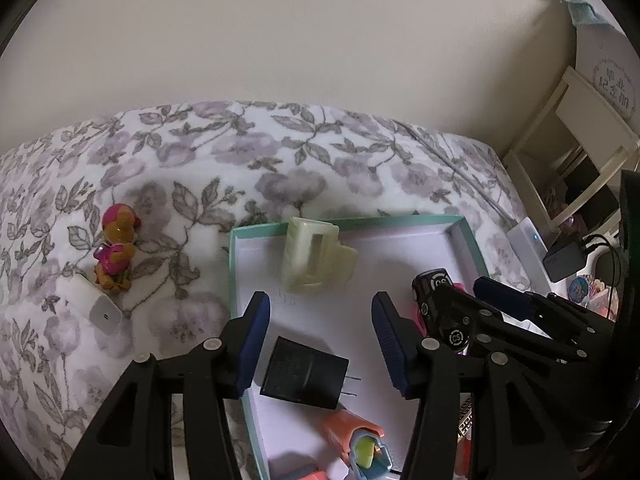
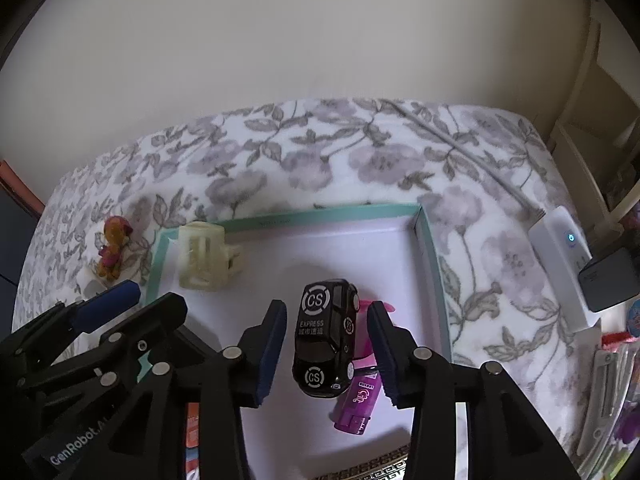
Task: Organize rigid objects
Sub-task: 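Lower both items into the tray and open both tools to release, then move both tools from the tray back toward the toy dog and charger cube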
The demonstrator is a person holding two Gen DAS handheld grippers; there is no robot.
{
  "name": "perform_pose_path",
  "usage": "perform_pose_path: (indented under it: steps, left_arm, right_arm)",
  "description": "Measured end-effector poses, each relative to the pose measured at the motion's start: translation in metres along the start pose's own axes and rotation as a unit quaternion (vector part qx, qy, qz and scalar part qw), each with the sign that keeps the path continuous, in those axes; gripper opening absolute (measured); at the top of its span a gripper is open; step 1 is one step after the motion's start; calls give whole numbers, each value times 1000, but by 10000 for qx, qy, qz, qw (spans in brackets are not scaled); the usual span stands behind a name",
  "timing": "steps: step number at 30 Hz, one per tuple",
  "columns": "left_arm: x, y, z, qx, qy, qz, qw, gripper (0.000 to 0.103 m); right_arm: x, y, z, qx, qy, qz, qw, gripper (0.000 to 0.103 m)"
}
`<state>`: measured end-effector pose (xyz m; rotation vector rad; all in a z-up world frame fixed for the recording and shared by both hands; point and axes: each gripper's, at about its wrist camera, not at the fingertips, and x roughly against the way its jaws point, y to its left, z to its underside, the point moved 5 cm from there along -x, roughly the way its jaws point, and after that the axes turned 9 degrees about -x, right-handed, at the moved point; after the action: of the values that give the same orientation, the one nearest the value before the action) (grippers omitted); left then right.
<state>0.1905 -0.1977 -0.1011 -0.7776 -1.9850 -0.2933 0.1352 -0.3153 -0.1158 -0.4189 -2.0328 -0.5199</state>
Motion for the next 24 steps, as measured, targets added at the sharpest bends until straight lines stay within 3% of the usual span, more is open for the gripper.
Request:
perform_pose_path:
  steps: [8, 12, 20, 23, 24]
  left_arm:
    - [24, 21, -9, 311, -222, -100, 9992, 61]
    - [35, 39, -10, 530, -330, -277, 9977, 71]
    - [50, 70, -10, 784, -426, -714, 9935, 73]
    - [52, 80, -9, 855, -431, -812, 9921, 90]
    - [53, 83, -9, 880, -445, -847, 9915, 91]
  right_arm:
    - [27, 0, -10, -59, -361, -40, 9993, 58]
    - [36, 0, -14, -90, -505, -26, 9987, 65]
    - [40, 4, -16, -45, -555, -62, 9984, 77]
    - [39, 7, -15, -22, -547, -80, 9985, 82]
    - [38, 8, -14, -7, -537, -81, 9985, 82]
